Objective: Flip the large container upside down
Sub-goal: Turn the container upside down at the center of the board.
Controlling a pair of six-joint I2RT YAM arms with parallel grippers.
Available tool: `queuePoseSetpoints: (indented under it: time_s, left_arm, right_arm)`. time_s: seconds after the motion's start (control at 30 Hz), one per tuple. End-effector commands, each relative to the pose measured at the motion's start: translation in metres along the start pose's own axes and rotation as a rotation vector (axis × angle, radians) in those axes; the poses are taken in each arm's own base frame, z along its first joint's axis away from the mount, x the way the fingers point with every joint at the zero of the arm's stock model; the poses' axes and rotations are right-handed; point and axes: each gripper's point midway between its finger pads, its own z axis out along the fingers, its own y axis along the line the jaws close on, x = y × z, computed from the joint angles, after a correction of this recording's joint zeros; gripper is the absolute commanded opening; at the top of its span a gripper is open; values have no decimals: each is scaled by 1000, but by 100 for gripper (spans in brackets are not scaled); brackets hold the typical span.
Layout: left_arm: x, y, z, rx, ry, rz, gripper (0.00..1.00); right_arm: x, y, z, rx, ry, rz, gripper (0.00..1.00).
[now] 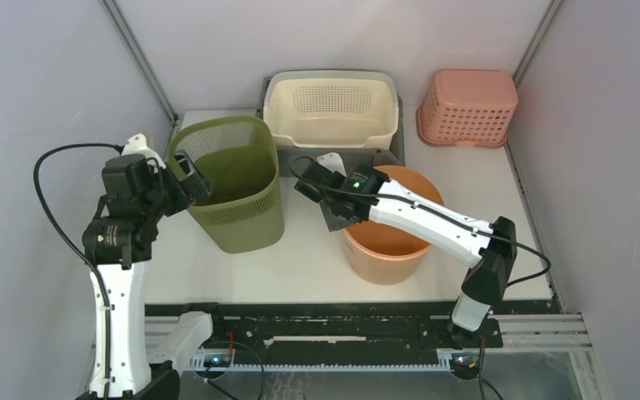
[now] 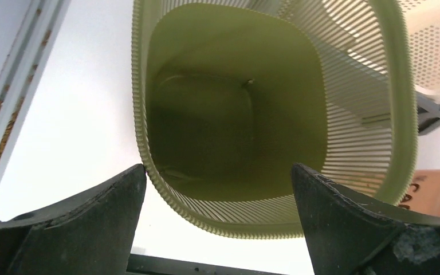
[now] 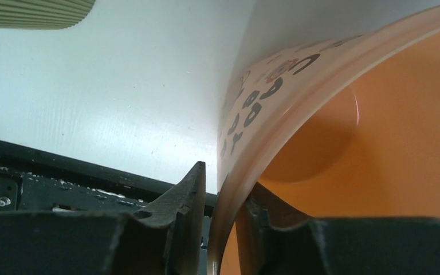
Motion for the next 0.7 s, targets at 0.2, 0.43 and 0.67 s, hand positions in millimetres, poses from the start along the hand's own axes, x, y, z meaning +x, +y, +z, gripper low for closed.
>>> queuePoseSetpoints:
  time_s: [0.2, 0.43, 0.67]
  left_arm:
    - [-1, -39, -3, 195, -26, -10, 100]
    - [-5, -45, -10, 228, -39, -6, 100]
    - [-14, -45, -19, 220, -69, -12, 100]
  right_arm:
    - [-26, 0, -30, -34, -74, 72, 0]
    - [-67, -15, -90, -271, -239, 205, 0]
    - [-88, -50, -125, -577, -405, 400, 0]
